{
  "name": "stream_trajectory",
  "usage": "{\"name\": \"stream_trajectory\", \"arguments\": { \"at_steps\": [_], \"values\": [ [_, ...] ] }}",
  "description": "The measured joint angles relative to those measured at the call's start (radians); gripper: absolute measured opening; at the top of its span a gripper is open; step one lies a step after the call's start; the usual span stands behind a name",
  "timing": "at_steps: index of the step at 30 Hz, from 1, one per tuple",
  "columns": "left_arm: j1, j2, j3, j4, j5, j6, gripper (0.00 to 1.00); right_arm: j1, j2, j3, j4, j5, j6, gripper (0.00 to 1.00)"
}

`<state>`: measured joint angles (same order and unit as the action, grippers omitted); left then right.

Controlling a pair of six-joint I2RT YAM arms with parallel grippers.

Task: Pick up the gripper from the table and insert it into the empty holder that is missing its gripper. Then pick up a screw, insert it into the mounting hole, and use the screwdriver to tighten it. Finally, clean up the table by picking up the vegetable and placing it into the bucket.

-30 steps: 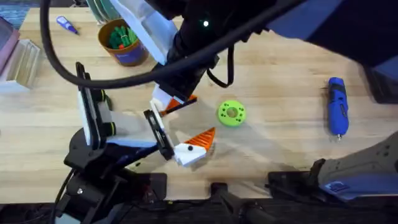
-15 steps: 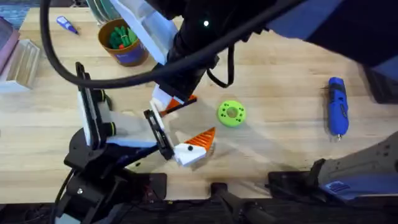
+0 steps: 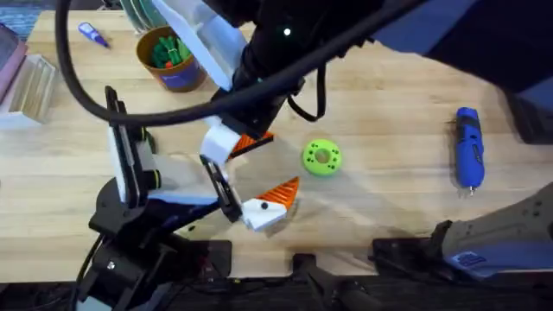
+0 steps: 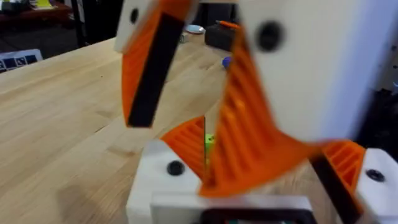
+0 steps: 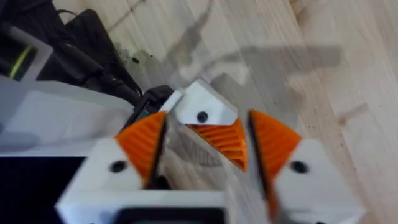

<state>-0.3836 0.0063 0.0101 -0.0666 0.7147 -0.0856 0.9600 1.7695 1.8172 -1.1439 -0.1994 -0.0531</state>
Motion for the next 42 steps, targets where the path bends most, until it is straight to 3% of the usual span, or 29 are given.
{"name": "stream_trajectory", "arguments": {
  "at_steps": [1, 3, 10, 20, 27, 38, 39, 42],
  "values": [
    [0.000, 0.000, 0.000, 0.000, 0.000, 0.000, 0.909, 0.000, 0.000, 0.000, 0.000, 0.000, 0.001, 0.825],
    [0.000, 0.000, 0.000, 0.000, 0.000, 0.000, 0.909, -0.003, 0.000, 0.000, 0.000, 0.001, -0.003, 0.896],
    [0.000, 0.000, 0.000, 0.000, 0.000, 0.000, 0.909, -0.086, -0.034, 0.000, -0.022, 0.000, -0.003, 0.906],
    [0.000, 0.000, 0.000, 0.000, 0.000, 0.000, 0.909, -0.311, -0.167, -0.036, -0.151, -0.096, -0.031, 0.908],
    [0.000, 0.000, 0.000, 0.000, 0.000, 0.000, 0.909, -0.414, -0.353, -0.297, -0.106, -0.163, -0.031, 0.908],
    [0.000, 0.000, 0.000, 0.000, 0.000, 0.000, 0.909, -0.472, -0.866, -0.694, 0.148, -0.228, 0.103, 0.910],
    [0.000, 0.000, 0.000, 0.000, 0.000, 0.000, 0.899, -0.472, -0.898, -0.725, 0.179, -0.229, 0.124, 0.910],
    [0.000, 0.000, 0.000, 0.000, 0.000, 0.001, 0.732, -0.472, -0.955, -0.791, 0.240, -0.235, 0.178, 0.910]
  ]
}}
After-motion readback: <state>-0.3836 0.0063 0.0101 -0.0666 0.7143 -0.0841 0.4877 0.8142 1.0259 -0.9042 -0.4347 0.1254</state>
